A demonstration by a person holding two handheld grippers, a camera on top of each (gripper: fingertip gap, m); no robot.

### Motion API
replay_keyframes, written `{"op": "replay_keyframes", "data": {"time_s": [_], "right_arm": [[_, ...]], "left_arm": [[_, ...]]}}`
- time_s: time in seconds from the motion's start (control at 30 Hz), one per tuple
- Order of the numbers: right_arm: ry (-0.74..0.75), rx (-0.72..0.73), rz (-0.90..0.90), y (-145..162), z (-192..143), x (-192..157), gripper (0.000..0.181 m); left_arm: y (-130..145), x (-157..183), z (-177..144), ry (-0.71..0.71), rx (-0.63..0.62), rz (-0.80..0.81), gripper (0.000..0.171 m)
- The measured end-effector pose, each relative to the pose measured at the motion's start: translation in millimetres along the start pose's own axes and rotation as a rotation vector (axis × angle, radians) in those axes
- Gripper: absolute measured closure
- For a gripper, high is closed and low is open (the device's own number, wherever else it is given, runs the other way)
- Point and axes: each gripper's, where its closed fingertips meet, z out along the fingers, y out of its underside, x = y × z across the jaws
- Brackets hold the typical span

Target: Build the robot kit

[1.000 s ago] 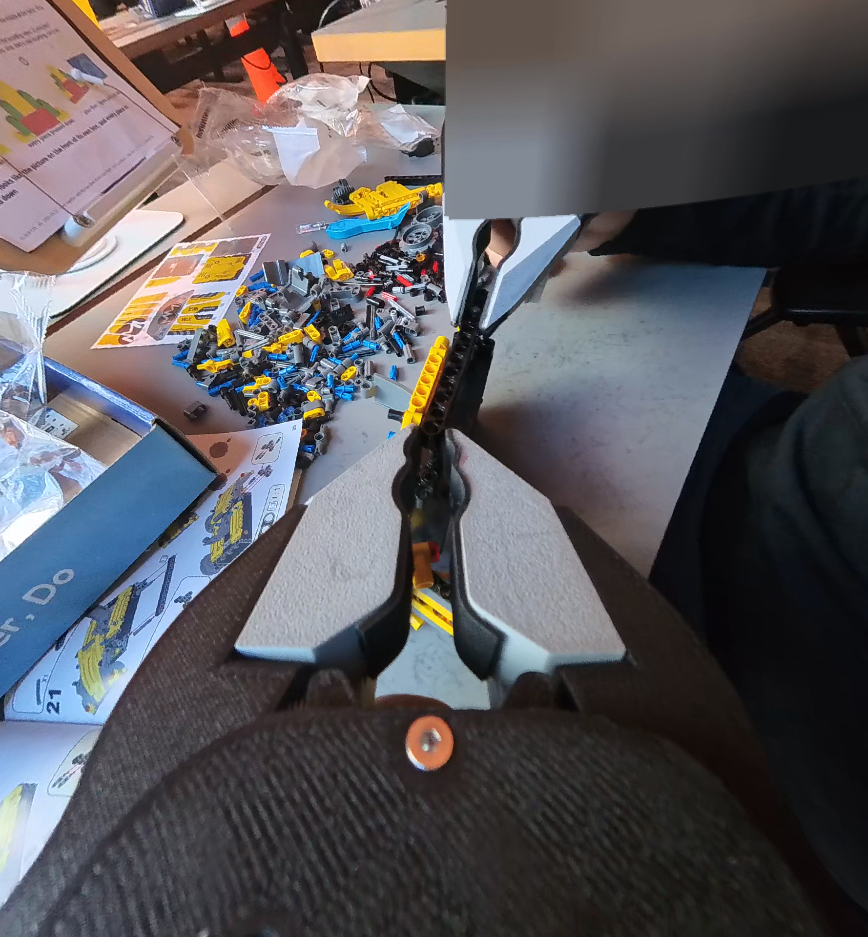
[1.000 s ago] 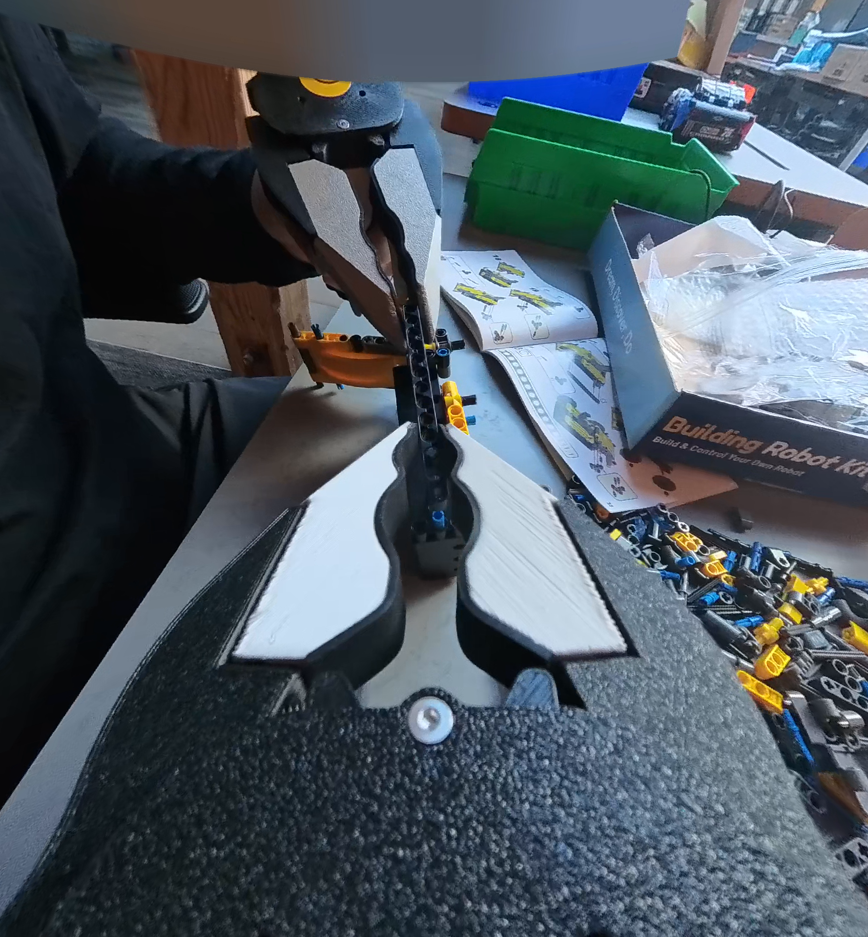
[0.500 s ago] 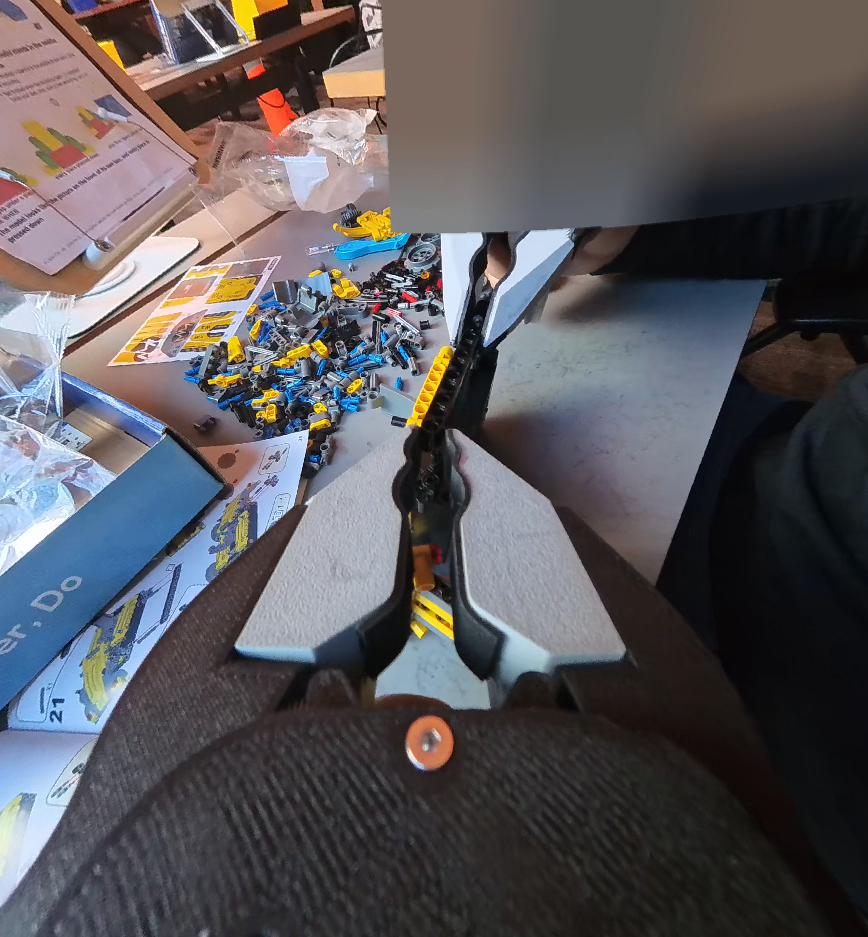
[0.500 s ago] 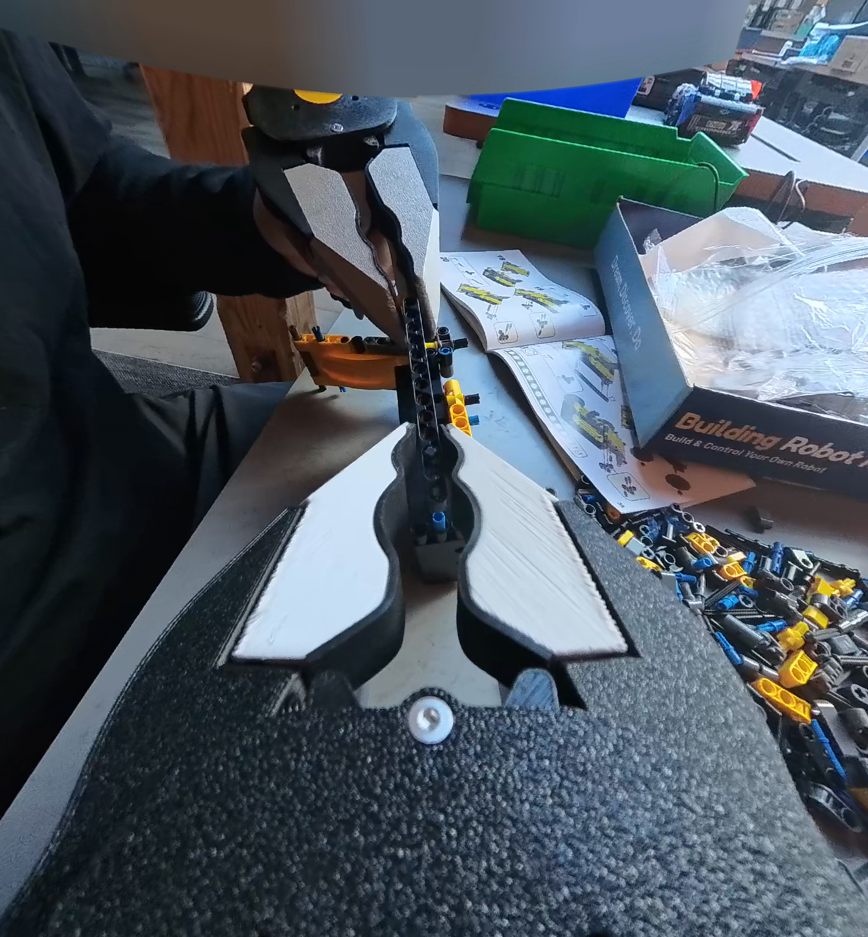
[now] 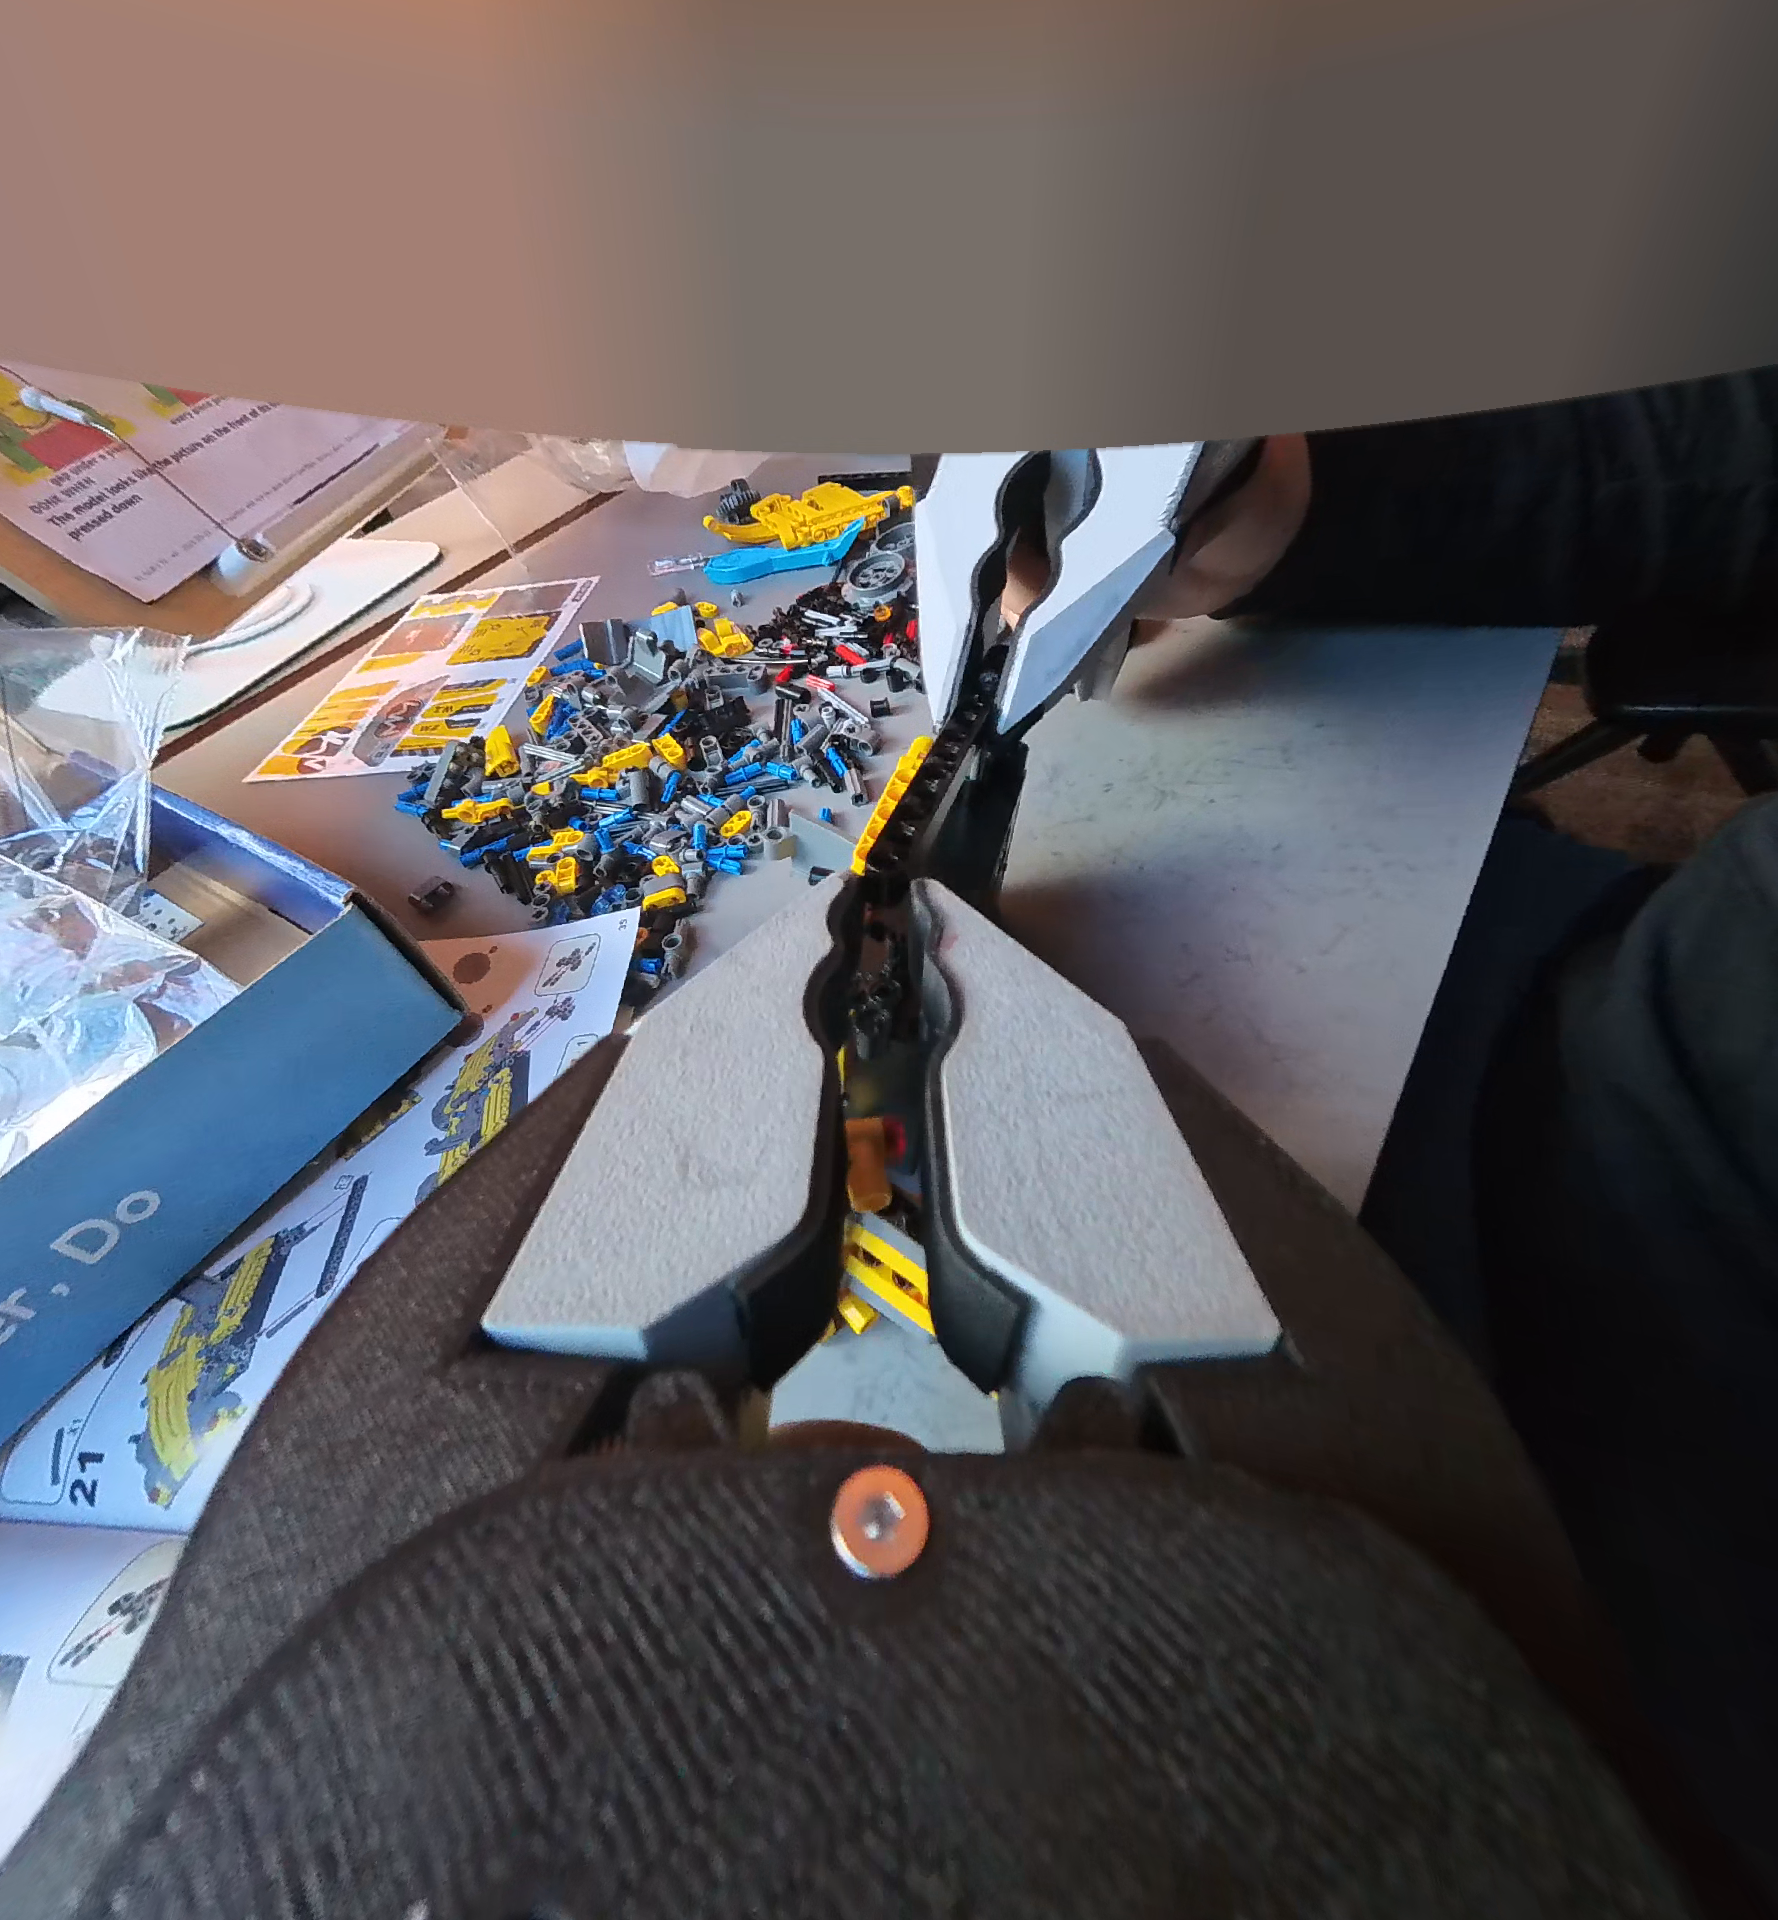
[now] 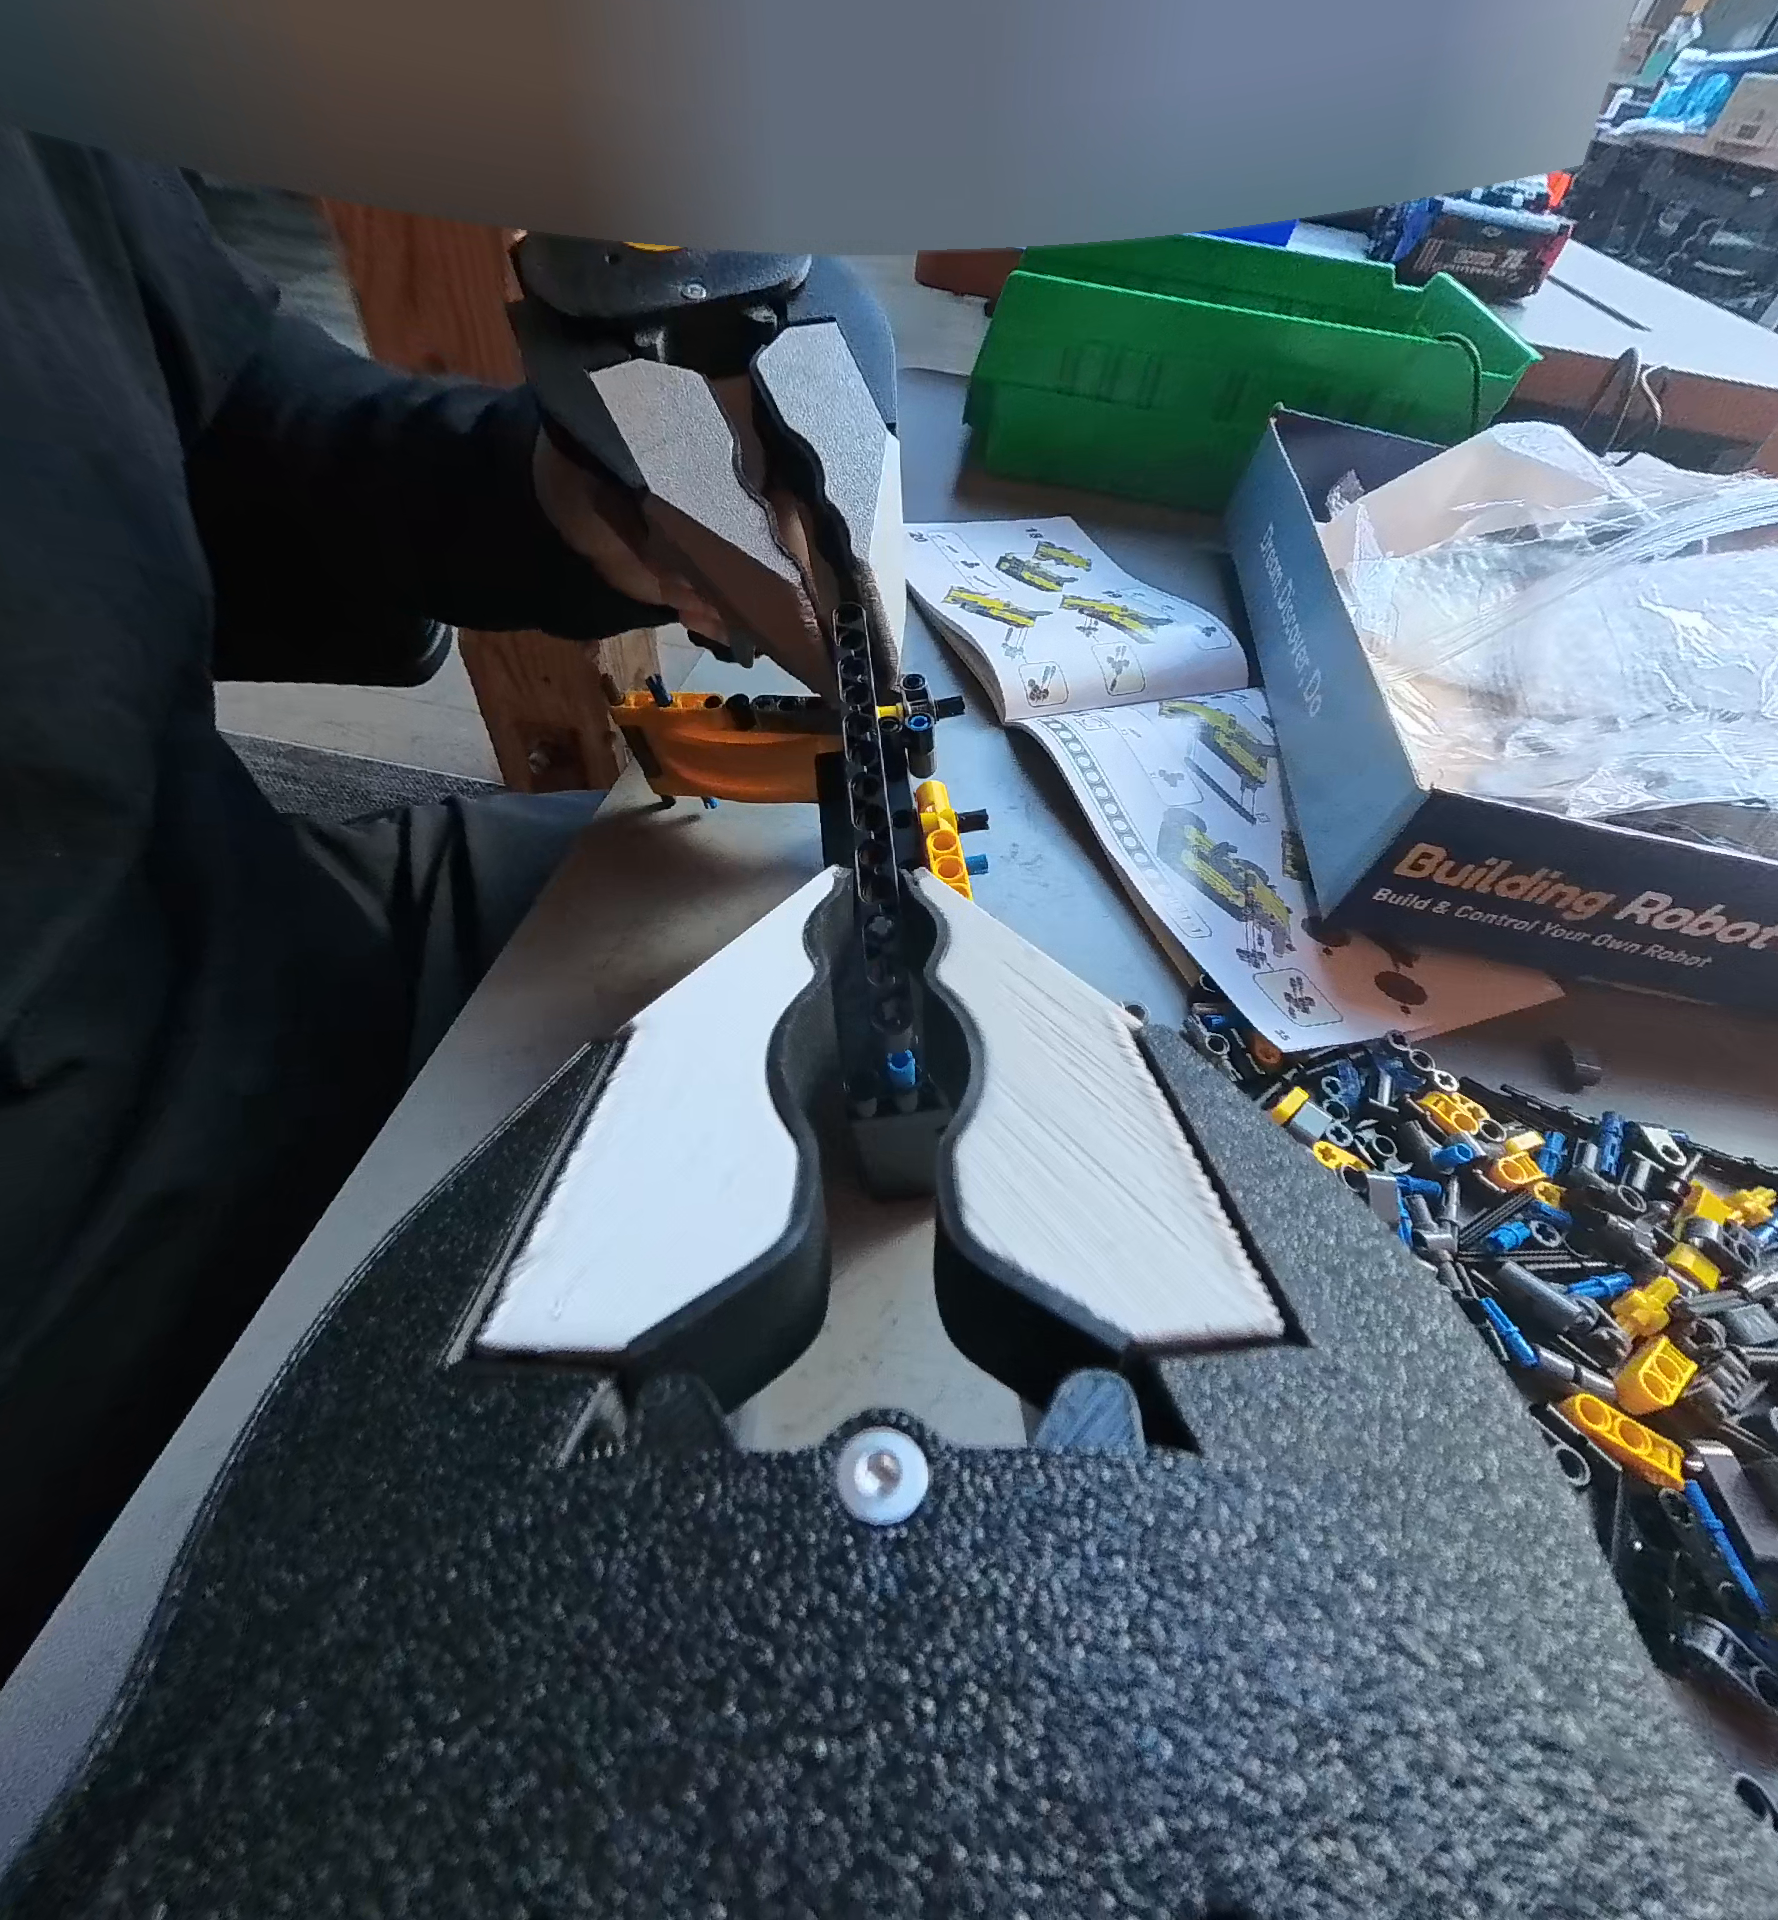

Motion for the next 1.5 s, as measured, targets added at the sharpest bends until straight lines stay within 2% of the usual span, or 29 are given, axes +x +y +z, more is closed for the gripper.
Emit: {"op": "replay_keyframes", "data": {"time_s": [0.8,0.97,1.3,1.4,1.47,1.5], "right_arm": [[-0.001,-0.006,-0.020,4,5,-2,0.173],[0.036,-0.057,-0.089,7,13,-5,0.163],[0.055,-0.034,-0.066,-2,15,-3,0.173],[0.068,-0.030,-0.051,-2,15,0,0.174],[0.067,-0.023,-0.036,-2,14,2,0.174],[0.064,-0.016,-0.026,-2,14,2,0.174]], "left_arm": [[0,1,0,-0.003,0.023,0.012,0.168],[1,2,1,0.005,0.017,0.008,0.168],[2,3,2,0.022,-0.014,-0.020,0.168],[2,-1,-7,-0.002,-0.036,-0.053,0.166],[-10,-2,-21,-0.021,-0.012,-0.045,0.161],[-17,8,-26,0.024,0.004,-0.042,0.163]]}}
